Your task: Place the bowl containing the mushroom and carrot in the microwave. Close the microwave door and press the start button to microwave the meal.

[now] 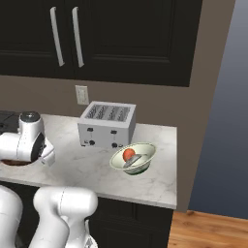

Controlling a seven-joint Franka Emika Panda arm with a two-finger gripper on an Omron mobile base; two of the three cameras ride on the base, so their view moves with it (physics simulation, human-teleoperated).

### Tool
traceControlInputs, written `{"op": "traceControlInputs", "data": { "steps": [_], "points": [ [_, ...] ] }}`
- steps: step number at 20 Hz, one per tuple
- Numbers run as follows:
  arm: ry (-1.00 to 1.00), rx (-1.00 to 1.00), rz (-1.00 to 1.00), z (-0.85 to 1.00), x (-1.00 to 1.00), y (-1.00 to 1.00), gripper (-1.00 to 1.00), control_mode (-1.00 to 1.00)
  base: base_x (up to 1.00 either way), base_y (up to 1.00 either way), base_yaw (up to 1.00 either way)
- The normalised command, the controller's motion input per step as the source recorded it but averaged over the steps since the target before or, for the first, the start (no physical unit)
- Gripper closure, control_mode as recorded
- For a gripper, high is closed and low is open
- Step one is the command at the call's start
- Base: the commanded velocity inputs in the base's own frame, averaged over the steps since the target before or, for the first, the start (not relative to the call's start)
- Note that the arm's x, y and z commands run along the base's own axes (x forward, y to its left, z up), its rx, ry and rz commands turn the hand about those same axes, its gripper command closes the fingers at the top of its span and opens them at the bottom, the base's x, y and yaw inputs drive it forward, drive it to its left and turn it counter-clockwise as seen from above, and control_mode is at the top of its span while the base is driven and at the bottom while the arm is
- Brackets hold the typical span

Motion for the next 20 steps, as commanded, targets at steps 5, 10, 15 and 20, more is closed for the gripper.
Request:
{"op": "traceControlInputs", "data": {
  "steps": [5, 10, 15, 20],
  "points": [
    [0.04, 0.01, -0.02, -0.19, 0.07, 0.5, -1.0, -1.0, 0.0, 0.0, 0.0],
    [0.0, 0.0, 0.0, -0.18, 0.23, 0.33, -1.0, -1.0, 0.0, 0.0, 0.0],
    [0.0, 0.0, 0.0, -0.14, 0.25, 0.27, -1.0, -1.0, 0.0, 0.0, 0.0],
    [0.0, 0.0, 0.0, -0.18, 0.3, 0.19, -1.0, -1.0, 0.0, 0.0, 0.0]
  ]
}}
